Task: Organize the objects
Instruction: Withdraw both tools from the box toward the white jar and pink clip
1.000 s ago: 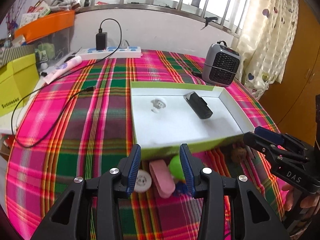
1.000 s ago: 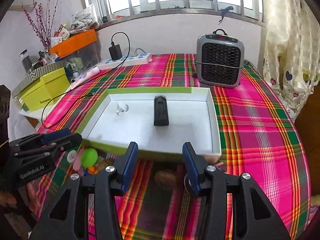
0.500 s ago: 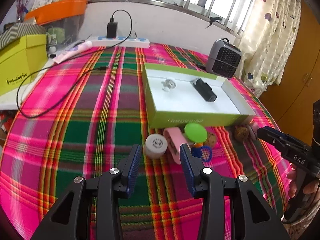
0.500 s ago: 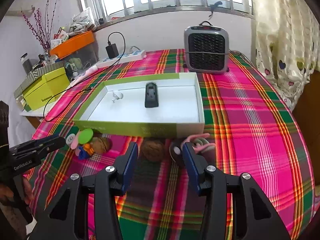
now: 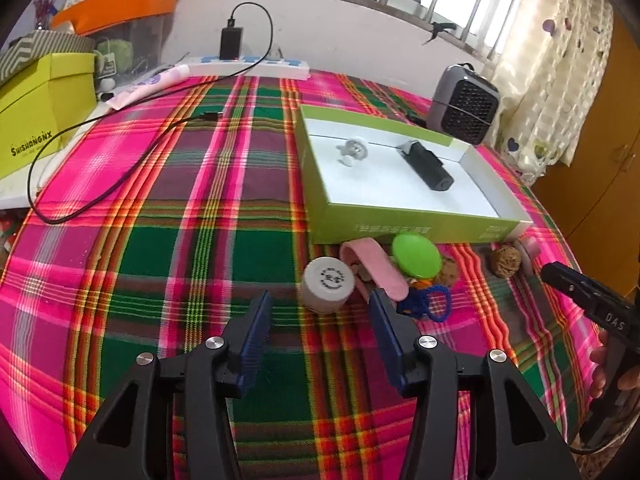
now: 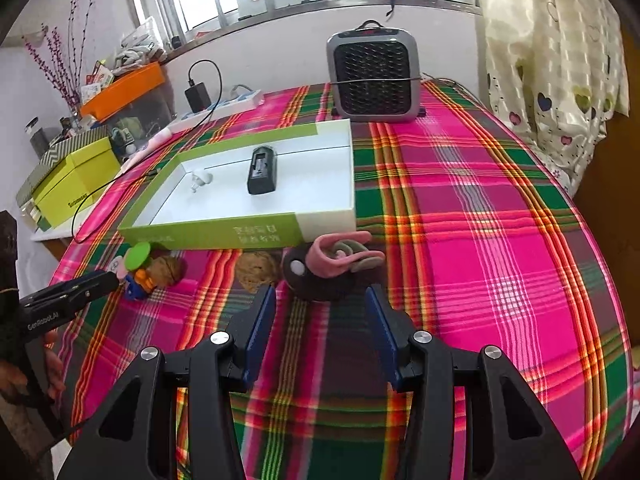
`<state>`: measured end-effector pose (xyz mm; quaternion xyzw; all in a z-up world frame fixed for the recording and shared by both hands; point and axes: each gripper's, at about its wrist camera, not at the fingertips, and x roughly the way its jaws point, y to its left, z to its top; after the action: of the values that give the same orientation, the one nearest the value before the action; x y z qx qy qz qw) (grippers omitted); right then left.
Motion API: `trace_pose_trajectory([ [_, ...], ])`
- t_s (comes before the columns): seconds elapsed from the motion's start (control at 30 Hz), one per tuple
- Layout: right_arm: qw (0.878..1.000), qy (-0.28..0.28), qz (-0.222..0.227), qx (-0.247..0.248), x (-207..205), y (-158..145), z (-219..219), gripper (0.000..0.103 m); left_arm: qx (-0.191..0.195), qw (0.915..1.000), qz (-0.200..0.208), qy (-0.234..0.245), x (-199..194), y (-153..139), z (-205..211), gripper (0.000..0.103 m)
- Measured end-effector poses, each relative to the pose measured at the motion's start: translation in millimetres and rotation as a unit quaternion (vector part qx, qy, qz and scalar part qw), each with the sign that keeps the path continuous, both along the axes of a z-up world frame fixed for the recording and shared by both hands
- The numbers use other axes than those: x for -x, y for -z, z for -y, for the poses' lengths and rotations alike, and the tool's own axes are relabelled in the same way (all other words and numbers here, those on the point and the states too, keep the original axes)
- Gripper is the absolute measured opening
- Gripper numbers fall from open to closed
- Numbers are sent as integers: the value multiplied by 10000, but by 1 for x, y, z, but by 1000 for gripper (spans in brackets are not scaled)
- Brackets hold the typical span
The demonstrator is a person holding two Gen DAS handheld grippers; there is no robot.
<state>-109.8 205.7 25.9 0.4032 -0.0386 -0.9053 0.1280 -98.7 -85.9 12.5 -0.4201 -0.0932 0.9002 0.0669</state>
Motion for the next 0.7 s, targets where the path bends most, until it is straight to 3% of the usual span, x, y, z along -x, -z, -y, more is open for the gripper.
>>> trace_pose_trajectory([
  [0.7,9984,506,204,116,31,3,-8,48,102,9998,-46,-142,15,1,2,49],
])
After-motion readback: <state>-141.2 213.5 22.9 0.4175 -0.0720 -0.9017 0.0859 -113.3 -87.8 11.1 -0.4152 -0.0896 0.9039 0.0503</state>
